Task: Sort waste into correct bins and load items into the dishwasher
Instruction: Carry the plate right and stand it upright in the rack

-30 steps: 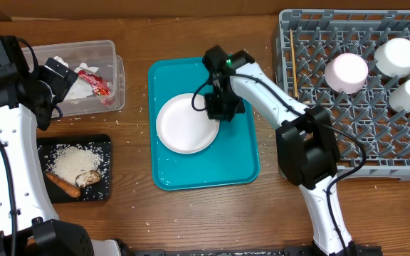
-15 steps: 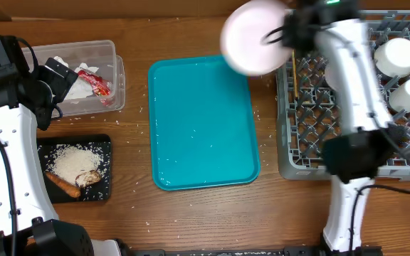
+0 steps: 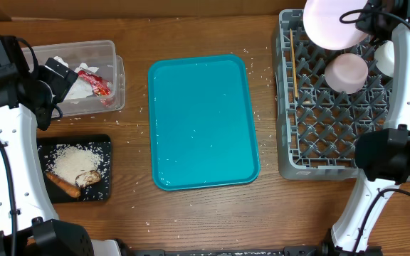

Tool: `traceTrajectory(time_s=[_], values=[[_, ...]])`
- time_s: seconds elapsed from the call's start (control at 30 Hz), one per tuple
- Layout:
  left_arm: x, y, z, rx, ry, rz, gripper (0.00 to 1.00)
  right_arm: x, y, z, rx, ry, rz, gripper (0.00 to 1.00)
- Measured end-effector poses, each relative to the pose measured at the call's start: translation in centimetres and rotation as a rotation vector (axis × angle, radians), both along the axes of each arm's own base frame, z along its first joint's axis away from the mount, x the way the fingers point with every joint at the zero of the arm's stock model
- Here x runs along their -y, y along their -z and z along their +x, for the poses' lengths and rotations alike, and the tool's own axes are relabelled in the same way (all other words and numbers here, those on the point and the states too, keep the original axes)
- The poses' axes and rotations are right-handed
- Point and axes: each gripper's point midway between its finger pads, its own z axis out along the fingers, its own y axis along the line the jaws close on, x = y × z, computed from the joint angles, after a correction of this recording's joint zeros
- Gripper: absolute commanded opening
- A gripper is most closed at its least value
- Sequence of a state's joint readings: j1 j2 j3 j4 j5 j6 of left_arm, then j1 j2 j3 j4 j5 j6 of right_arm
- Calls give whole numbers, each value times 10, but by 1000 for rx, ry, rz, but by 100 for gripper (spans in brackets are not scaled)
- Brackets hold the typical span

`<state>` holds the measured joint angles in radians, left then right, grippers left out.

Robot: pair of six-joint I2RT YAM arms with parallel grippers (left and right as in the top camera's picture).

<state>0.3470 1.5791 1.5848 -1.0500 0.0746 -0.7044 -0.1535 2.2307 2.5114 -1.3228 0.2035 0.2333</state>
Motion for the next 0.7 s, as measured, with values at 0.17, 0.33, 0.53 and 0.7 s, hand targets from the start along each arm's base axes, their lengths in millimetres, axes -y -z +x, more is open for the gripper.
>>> traceTrajectory(time_s=[0.17,0.33,0.53,0.7], values=[[0,0,0,0,0,0,100,8,12,-3,-51,37,-114,4],[0,0,0,0,0,0,100,7,29,-10,-126,79,-230,4],[0,0,0,0,0,0,100,-6,26,-10,-127,100,-304,4],[0,0,0,0,0,0,100,-18,21,-8,-114,113,-366,4]])
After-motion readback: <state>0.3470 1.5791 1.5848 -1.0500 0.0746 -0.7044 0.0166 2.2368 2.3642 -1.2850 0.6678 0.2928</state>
